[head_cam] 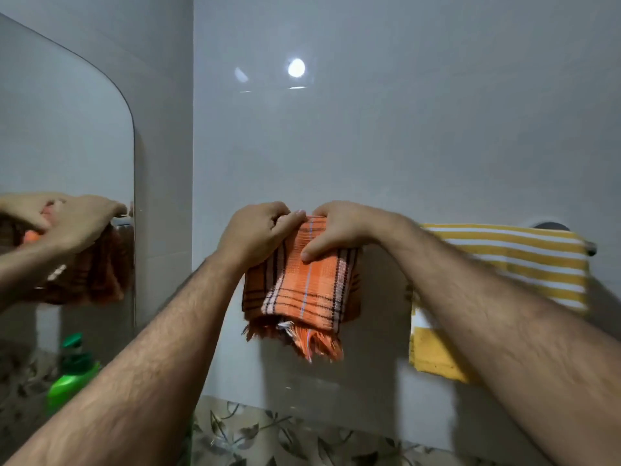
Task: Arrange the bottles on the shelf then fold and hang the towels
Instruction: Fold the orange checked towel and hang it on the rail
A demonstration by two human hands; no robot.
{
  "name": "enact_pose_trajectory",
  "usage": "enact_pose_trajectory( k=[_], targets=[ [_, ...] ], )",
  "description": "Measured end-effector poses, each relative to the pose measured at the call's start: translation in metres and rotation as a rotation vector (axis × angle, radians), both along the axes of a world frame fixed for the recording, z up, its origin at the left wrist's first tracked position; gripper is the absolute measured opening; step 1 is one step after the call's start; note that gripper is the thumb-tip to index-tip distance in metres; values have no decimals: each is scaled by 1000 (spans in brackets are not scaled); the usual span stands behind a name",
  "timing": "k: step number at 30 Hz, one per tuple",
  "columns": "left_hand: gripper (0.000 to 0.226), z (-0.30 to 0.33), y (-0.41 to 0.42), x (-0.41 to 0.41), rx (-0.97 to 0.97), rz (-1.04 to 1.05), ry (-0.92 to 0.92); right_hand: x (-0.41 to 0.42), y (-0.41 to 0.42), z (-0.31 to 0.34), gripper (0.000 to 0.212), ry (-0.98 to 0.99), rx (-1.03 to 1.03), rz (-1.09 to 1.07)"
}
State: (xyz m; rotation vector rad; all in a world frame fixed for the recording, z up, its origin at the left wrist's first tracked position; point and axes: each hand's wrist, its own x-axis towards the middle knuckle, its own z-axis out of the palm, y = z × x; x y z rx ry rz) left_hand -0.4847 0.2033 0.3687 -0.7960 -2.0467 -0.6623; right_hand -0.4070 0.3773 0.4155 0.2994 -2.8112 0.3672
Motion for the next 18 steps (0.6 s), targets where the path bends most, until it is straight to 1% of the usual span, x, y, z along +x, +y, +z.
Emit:
enact_pose_trajectory(
  k=[2,3,4,5,6,7,8,9,10,11,12,13,14,15,16,18],
  targets=[
    [57,-22,-1,5,173,99,175,10,-2,-15,62,334,186,-90],
    [57,-36,0,9,298,171,234,16,-2,-26,63,510,245,-120],
    [56,-48,0,13,430,210,239,22,-2,-41,63,674,265,-130],
    [56,-58,0,18,552,201,178,28,-2,-57,59,829,248,-130],
    [55,-66,2,23,667,159,61,32,-2,-74,54,983,191,-127],
    [56,-72,5,25,772,104,-87,35,-4,-90,49,1109,94,-121],
    [59,-75,6,27,853,27,-248,38,-7,-105,46,1172,-40,-126],
    [63,-75,7,28,899,-95,-400,40,-10,-116,45,1163,-204,-141],
    [66,-74,8,29,902,-251,-532,40,-13,-124,48,1095,-372,-172],
    [64,-74,8,29,859,-400,-617,39,-15,-130,54,968,-525,-216],
    [60,-74,7,28,790,-512,-648,37,-15,-133,67,799,-659,-248],
    [58,-74,6,28,722,-589,-649,35,-14,-131,83,618,-770,-232],
    [63,-73,4,28,668,-640,-636,32,-11,-129,96,463,-849,-166],
    [70,-73,2,26,626,-664,-623,29,-8,-125,101,359,-880,-91],
    [73,-73,-1,24,595,-670,-608,26,-5,-121,97,303,-860,-27],
    [68,-76,-7,20,526,-658,-596,21,4,-114,74,232,-762,61]
  ],
)
